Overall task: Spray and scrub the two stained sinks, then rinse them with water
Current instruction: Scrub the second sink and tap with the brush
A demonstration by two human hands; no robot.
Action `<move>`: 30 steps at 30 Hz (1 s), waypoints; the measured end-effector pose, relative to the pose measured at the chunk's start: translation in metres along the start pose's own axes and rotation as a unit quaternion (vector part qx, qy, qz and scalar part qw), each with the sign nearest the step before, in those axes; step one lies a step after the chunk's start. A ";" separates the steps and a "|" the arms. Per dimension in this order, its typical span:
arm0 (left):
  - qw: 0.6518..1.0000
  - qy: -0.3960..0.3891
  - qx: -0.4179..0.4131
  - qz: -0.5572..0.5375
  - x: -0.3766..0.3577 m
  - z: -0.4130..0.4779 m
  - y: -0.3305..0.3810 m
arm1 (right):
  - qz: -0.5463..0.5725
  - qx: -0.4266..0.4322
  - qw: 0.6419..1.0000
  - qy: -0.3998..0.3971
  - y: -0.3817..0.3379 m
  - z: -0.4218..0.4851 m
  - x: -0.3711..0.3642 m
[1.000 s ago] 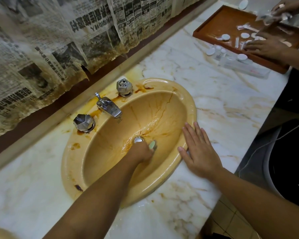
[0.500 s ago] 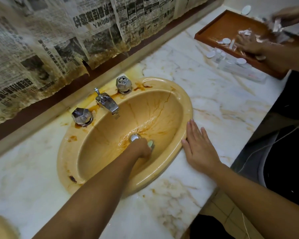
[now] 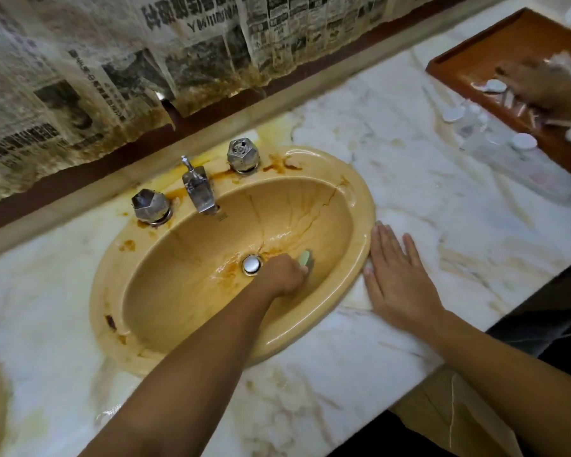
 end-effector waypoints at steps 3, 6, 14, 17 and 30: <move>0.991 -0.024 -0.068 -0.112 0.009 -0.015 0.032 | 0.005 0.014 1.000 -0.003 0.002 0.001 0.001; 0.998 -0.037 -0.018 -0.036 0.003 -0.016 -0.011 | 0.017 0.020 1.000 -0.003 0.001 0.002 0.003; 0.995 0.012 -0.041 -0.086 0.001 -0.007 0.033 | 0.019 0.024 1.000 0.000 0.002 0.005 0.003; 0.985 -0.014 -0.075 -0.154 0.002 -0.020 0.030 | 0.021 0.021 1.000 0.005 0.002 0.005 0.004; 0.982 -0.074 -0.068 -0.157 0.014 -0.035 0.016 | 0.019 0.020 1.000 0.007 0.000 0.003 0.004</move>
Point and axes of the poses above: each hand's wrist, its own z-axis towards the middle knuckle, its own x-axis out of the back of the hand, y = z × x, the point moved 2 cm from there along z, towards the middle knuckle, and after that the axes turned 11 degrees about -y, right-handed, at the moved point
